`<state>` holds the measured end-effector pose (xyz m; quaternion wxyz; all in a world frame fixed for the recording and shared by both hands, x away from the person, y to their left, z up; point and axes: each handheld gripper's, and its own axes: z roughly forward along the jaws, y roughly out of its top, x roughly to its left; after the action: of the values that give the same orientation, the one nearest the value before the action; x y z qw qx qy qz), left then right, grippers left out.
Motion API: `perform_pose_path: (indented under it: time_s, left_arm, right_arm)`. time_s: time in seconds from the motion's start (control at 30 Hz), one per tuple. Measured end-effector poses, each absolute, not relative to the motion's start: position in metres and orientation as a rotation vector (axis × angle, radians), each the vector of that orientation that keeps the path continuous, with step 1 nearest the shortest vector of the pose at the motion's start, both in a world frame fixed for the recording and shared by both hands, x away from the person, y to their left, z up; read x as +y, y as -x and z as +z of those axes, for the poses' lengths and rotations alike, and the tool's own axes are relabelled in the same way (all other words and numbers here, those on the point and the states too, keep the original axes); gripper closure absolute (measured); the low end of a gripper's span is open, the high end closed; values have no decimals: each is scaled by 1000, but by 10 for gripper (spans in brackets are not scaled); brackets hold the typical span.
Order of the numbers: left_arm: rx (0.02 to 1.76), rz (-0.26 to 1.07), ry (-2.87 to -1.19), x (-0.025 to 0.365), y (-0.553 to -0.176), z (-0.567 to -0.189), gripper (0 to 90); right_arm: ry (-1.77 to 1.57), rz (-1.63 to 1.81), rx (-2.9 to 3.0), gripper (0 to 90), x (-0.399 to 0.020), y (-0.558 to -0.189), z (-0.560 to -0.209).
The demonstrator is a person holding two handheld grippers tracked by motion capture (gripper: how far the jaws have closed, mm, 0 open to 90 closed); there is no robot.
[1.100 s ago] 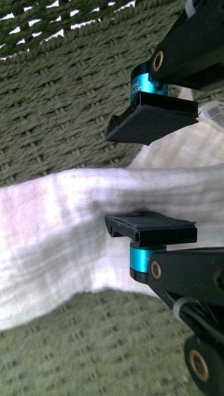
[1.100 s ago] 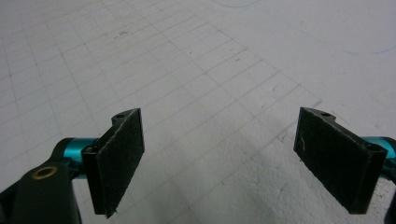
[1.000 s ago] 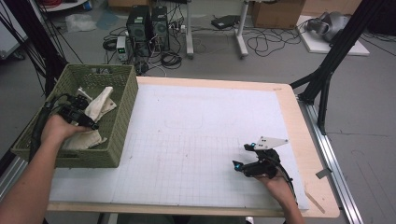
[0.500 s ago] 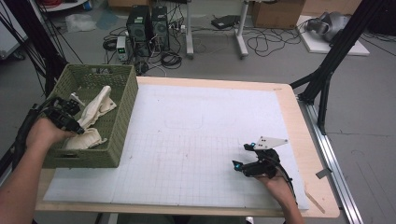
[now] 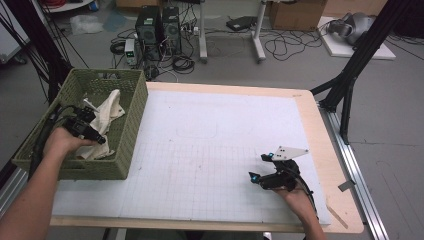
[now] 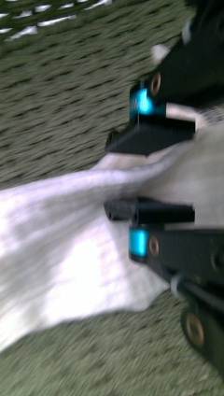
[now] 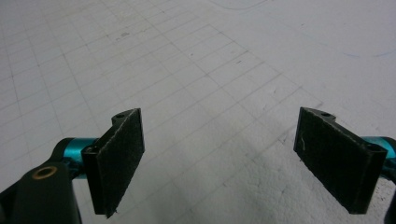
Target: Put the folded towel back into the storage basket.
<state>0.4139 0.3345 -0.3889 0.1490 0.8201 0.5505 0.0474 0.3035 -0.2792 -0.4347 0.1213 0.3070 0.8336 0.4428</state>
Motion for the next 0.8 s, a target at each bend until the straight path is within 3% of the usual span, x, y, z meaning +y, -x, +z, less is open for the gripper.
perform_pose_path:
  time_s: [0.1,0.3,0.4,0.57,0.8]
  left_arm:
    - [1569,105,-2361,333,-414,-390,459]
    - [1591,154,-2433,330,-414,-399,483]
    - [1579,222,-2482,327,-414,-400,574]
    - [1569,317,-2561,322,-414,-400,809]
    - [1522,344,-2604,324,-411,-394,857]
  right_arm:
    - [-885,1287,2437,155,-278,-304,-435]
    - [-885,1295,2433,155,-279,-303,-434]
    - [-885,1292,2435,155,-278,-303,-434]
    - [-877,1297,2431,155,-278,-302,-433]
    - [-883,1304,2420,155,-281,-303,-432]
